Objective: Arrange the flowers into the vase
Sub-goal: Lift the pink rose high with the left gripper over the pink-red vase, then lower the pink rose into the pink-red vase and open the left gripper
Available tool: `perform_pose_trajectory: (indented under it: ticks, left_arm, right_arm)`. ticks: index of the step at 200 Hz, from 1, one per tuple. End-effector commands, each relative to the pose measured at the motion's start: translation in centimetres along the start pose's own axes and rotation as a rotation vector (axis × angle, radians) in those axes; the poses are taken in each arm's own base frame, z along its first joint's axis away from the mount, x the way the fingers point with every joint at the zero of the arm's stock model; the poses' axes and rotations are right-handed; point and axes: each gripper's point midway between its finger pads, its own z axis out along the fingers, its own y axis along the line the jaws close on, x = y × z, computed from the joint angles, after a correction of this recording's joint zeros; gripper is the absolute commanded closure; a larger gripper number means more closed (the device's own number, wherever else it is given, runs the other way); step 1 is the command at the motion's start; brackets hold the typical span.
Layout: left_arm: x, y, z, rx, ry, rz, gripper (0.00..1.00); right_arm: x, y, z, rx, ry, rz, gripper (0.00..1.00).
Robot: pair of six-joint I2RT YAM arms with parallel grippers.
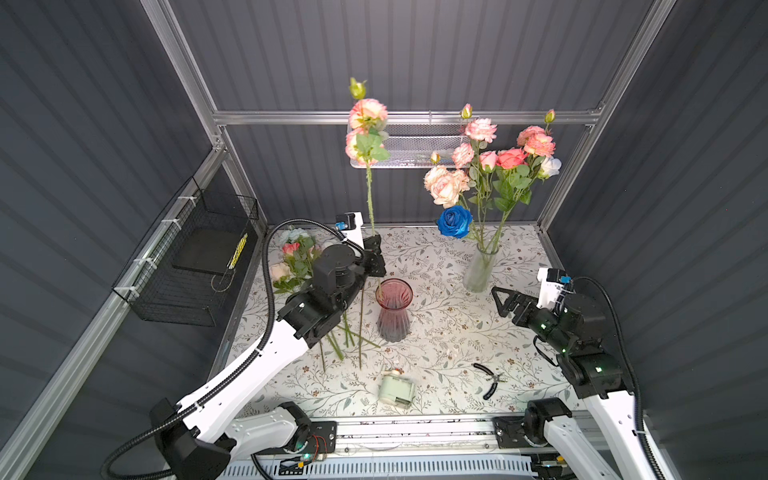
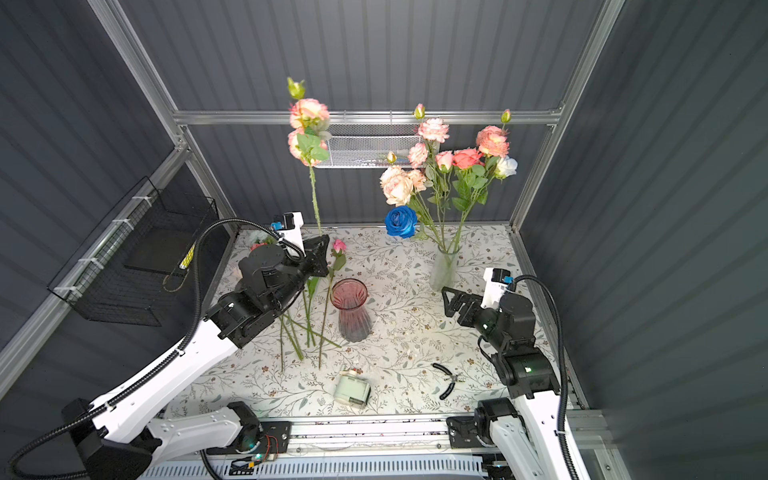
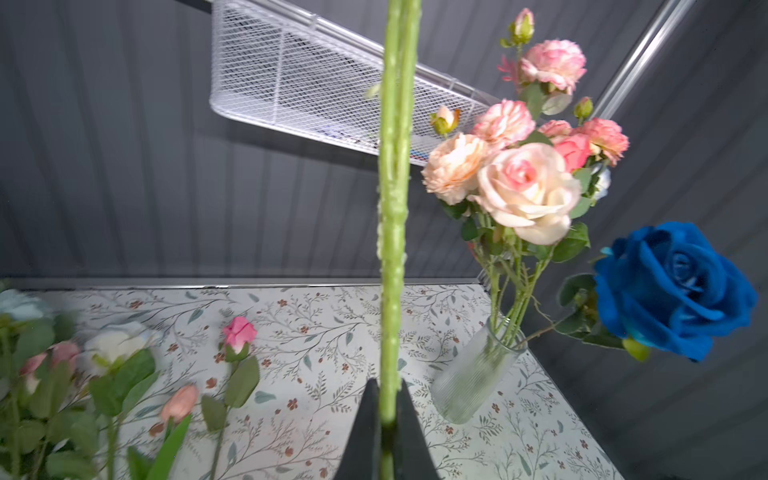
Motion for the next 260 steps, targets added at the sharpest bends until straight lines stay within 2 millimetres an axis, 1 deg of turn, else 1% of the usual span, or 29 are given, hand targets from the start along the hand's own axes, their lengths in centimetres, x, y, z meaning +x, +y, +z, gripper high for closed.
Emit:
perform_pose_trajectory:
  ticks: [1, 15, 25, 37, 45, 61, 77, 93, 114, 138, 158, 166, 170, 195, 206, 220, 231, 241, 249, 260]
  left_arm:
    - [-1.7, -1.8, 1.3, 0.065, -0.095, 0.03, 1.0]
    - [-1.2, -2.2, 2.4, 0.072, -0.101, 0.033, 1.0]
    - [-0.4, -1.9, 3.0, 0.061, -0.1, 0.039, 1.0]
    - [1.1, -1.4, 3.5, 0.046, -0.082, 0.04, 1.0]
    - [2.6, -0.9, 3.8, 0.039, -0.06, 0.041, 1.0]
    - [5.2, -0.4, 4.0, 0.051, -0.025, 0.022, 1.0]
    - [7.4, 0.0, 3.9, 0.056, 0.011, 0.009, 1.0]
    - [8.6, 0.1, 3.4, 0.064, 0.026, 0.004, 1.0]
    - [9.4, 0.0, 2.8, 0.069, 0.064, 0.013, 1.0]
    - [10.0, -0.5, 1.2, 0.101, 0.085, 0.016, 0.72]
    - [10.7, -0.5, 0.0, 0.109, 0.109, 0.005, 0.56]
    - [10.8, -0.1, -0.6, 0.103, 0.112, -0.011, 0.51]
    - [10.6, 0.0, -0.9, 0.099, 0.105, -0.022, 0.49]
    - [9.3, 2.2, -3.3, 0.022, 0.057, -0.074, 0.44]
    - [9.1, 3.5, -4.1, -0.045, 0.061, -0.077, 0.41]
    - [9.3, 5.0, -4.7, -0.126, 0.086, -0.051, 0.38]
    - [10.0, 6.4, -4.9, -0.199, 0.126, -0.025, 0.36]
    - [11.1, 7.7, -4.4, -0.237, 0.187, -0.021, 0.35]
    - [12.5, 9.5, -3.8, -0.272, 0.26, -0.056, 0.35]
    - [14.3, 12.5, -2.9, -0.321, 0.352, -0.155, 0.36]
  right_arm:
    - [-0.4, 0.7, -0.2, -0.03, -0.012, -0.003, 0.01]
    - [-0.4, 0.8, -0.2, -0.031, -0.011, -0.001, 0.01]
    - [-0.4, 0.7, -0.2, -0.029, -0.01, 0.001, 0.01]
    - [-0.3, 0.7, -0.3, -0.031, -0.007, 0.0, 0.01]
    - [-0.3, 0.8, -0.4, -0.033, -0.009, -0.002, 0.01]
    - [-0.4, 0.7, -0.5, -0.027, -0.017, -0.008, 0.01]
    - [-0.5, 0.6, -0.6, -0.02, -0.024, -0.01, 0.01]
    - [-0.6, 0.7, -0.5, -0.027, -0.027, -0.01, 0.01]
    - [-0.5, 0.7, -0.2, -0.032, -0.021, -0.005, 0.01]
    - [-0.2, 0.5, 0.1, -0.035, -0.019, 0.001, 0.01]
    - [0.0, 0.3, 0.2, -0.03, -0.019, 0.001, 0.01]
    - [0.0, 0.3, 0.2, -0.03, -0.019, 0.002, 0.01]
    - [-0.1, 0.4, 0.2, -0.032, -0.02, 0.001, 0.01]
    - [0.0, 0.3, 0.3, -0.032, -0.016, 0.004, 0.01]
    - [0.0, 0.3, 0.3, -0.034, -0.017, 0.002, 0.01]
    - [0.2, 0.2, 0.4, -0.033, -0.013, 0.004, 0.01]
    - [0.4, 0.1, 0.4, -0.031, -0.011, 0.003, 0.01]
    - [0.6, 0.0, 0.5, -0.027, -0.005, 0.006, 0.01]
    - [0.7, -0.1, 0.5, -0.028, -0.002, 0.006, 0.01]
    - [0.7, -0.1, 0.6, -0.029, -0.001, 0.006, 0.01]
